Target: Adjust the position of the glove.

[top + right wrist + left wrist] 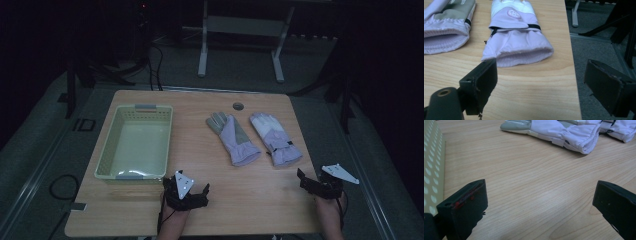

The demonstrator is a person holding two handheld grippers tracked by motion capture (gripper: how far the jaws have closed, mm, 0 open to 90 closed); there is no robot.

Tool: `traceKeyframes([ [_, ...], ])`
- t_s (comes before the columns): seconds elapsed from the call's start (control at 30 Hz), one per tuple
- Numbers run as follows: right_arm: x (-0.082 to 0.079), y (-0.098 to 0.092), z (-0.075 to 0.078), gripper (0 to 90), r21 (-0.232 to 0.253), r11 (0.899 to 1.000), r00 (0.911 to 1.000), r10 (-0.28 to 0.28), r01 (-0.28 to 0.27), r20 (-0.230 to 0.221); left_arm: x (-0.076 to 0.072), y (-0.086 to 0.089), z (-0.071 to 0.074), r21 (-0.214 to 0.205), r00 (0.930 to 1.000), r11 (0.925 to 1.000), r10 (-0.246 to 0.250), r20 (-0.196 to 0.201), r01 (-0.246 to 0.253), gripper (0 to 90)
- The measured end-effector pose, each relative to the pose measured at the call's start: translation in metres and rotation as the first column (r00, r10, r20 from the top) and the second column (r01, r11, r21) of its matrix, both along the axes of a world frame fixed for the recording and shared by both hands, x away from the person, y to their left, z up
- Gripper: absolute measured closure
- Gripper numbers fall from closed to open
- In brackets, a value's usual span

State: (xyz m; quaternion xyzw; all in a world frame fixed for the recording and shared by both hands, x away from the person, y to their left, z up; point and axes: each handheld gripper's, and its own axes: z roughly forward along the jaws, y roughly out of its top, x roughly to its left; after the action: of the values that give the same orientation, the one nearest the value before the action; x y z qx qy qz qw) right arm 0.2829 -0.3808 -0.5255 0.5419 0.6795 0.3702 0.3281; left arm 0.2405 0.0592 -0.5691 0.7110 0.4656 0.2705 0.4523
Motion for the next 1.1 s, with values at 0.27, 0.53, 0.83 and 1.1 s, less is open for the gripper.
traceKeyframes([
  [0.27, 0.005, 0.0, 0.027, 13.0, -0.017, 1.0, 0.9997, -0.01, 0.01, 0.024, 0.0, 0.0, 0.0, 0.003, 1.0, 1.0, -0.003, 0.001, 0.003, 0.0],
  [0.53, 0.013, -0.003, 0.055, 15.9, 0.004, 1.0, 0.9996, -0.001, 0.001, 0.027, 0.0, 0.0, 0.0, 0.001, 1.0, 1.0, -0.003, 0.0, 0.003, 0.0],
  [0.83, 0.022, 0.007, 0.072, 13.3, 0.031, 0.999, 0.9997, 0.025, -0.025, 0.003, 0.0, 0.0, 0.0, 0.003, 1.0, 1.0, -0.004, -0.001, 0.004, 0.0],
  [1.1, 0.032, 0.023, 0.09, 11.6, 0.013, 0.995, 0.9953, 0.095, -0.095, 0.018, 0.0, 0.0, 0.0, 0.001, 1.0, 1.0, -0.004, -0.001, 0.004, 0.0],
])
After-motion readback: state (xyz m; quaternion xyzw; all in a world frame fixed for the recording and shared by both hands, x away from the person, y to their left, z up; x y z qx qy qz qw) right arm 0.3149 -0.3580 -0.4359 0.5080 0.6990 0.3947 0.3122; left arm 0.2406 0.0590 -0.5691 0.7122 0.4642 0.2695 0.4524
